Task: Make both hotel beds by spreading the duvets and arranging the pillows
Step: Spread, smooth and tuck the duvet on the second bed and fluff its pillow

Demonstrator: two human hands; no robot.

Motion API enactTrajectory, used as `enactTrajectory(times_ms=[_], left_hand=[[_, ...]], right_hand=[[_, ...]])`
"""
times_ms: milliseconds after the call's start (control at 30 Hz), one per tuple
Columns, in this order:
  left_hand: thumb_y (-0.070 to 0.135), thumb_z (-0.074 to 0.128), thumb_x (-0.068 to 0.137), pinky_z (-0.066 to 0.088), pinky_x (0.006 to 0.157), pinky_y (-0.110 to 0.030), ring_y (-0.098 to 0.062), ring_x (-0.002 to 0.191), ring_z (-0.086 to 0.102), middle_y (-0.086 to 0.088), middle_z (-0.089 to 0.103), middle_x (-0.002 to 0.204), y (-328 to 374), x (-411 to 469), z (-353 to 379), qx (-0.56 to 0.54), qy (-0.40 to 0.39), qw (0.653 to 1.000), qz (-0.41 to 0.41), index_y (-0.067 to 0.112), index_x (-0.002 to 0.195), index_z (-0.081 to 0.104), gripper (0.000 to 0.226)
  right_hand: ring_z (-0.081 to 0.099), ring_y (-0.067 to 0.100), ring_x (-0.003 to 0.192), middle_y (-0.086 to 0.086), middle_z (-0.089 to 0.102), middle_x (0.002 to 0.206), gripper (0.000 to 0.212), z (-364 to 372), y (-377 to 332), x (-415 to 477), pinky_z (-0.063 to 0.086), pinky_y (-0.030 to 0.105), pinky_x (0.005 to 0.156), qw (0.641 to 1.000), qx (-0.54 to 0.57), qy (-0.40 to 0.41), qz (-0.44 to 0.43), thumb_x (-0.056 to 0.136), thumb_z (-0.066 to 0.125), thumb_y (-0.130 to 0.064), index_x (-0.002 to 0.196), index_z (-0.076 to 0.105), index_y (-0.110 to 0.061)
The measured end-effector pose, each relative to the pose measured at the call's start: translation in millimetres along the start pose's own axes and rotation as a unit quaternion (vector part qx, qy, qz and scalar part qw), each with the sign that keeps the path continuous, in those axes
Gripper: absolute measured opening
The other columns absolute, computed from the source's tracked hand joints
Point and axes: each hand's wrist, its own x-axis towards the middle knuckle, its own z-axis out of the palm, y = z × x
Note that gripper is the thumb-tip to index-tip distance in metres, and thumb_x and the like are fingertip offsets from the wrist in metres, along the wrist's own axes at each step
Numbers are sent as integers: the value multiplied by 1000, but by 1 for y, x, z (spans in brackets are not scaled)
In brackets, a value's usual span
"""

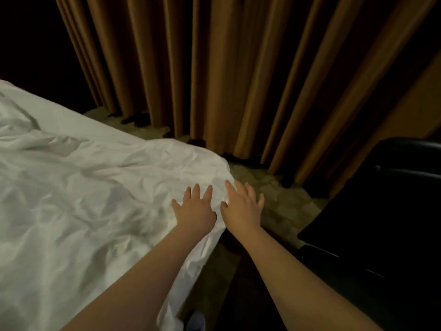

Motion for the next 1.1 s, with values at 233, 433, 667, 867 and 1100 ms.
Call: enactTrajectory(times_ms=[233, 433, 667, 867, 1100], left_hand=[[42, 42, 96, 13, 112, -57, -24, 147, -2, -4, 0, 159, 49, 179, -48, 25, -9, 1000, 15, 31, 151, 3, 69], [38, 45, 95, 13, 112, -60, -26, 146, -1, -3, 8, 159, 87, 354, -66, 17, 2, 998, -59, 32, 151, 7, 68], [35, 43, 95, 7, 111, -63, -26, 146, -2, -3, 9, 158, 117, 499, -104, -69, -5, 991, -116, 33, 150, 13, 63], [40, 34, 98, 6, 111, -62, -28, 146, -5, -6, 7, 159, 58, 596, -141, -99, 25, 961, -257, 32, 150, 10, 58], [39, 44, 96, 4, 113, -62, -30, 146, -6, -8, 9, 158, -37, 731, -200, -112, 39, 922, -369, 32, 150, 13, 63]], right_hand=[[8, 22, 147, -7, 17, 158, 56, -23, 33, 182, 2, 54, 116, 999, 13, -25, 14, 99, 42, -38, 150, 19, -33], [10, 20, 146, -9, 21, 157, 54, -33, 62, 370, 0, 53, 115, 997, -12, -23, -66, 100, 42, -35, 149, 22, -35], [14, 20, 144, -9, 24, 155, 53, -75, 55, 561, 13, 48, 114, 974, -95, -77, -188, 99, 39, -41, 149, 23, -35], [15, 19, 144, -9, 28, 153, 47, -57, -41, 669, 5, 50, 116, 932, -69, -106, -340, 99, 37, -38, 146, 30, -35], [12, 20, 145, -7, 29, 153, 46, -53, -166, 827, 2, 52, 116, 890, -89, -102, -435, 99, 36, -39, 145, 33, -33]])
